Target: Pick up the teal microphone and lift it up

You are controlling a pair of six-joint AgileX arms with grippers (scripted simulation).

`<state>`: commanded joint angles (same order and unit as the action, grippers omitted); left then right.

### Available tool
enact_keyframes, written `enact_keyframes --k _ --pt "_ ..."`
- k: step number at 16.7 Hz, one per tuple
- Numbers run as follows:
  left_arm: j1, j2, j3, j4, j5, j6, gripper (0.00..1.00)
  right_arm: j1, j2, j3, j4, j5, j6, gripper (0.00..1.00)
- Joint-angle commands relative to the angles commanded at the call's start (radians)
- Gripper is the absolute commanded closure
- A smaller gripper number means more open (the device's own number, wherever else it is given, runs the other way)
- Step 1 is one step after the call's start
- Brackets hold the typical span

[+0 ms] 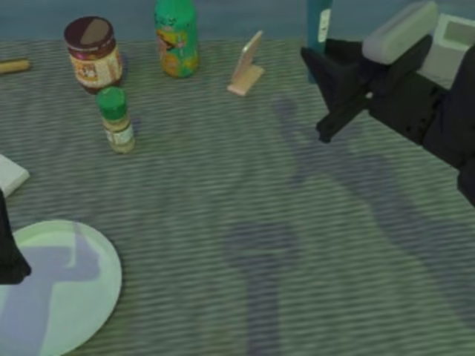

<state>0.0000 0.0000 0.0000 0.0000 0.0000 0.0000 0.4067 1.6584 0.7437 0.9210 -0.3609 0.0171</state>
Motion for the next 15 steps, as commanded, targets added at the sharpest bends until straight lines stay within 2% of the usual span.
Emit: enact_keyframes --k 4,6,8,12,14,15 --pt "0.0 0.0 0.0 0.0 0.0 0.0 0.0 0.004 0.004 0.005 -0.002 0.001 0.003 1.0" --pt "0.0 0.0 0.0 0.0 0.0 0.0 0.0 0.018 0.002 0.002 0.008 0.015 0.002 1.0" --pt "0.0 0.0 0.0 0.0 0.0 0.0 0.0 0.062 -0.005 -0.005 0.037 0.059 0.002 1.0" --pt "0.0 0.0 0.0 0.0 0.0 0.0 0.0 0.181 -0.026 -0.028 0.113 0.173 0.007 1.0" --pt "0.0 0.0 0.0 0.0 0.0 0.0 0.0 0.217 -0.035 -0.034 0.137 0.207 0.009 1.0" --pt "0.0 0.0 0.0 0.0 0.0 0.0 0.0 0.221 -0.036 -0.034 0.139 0.21 0.009 1.0"
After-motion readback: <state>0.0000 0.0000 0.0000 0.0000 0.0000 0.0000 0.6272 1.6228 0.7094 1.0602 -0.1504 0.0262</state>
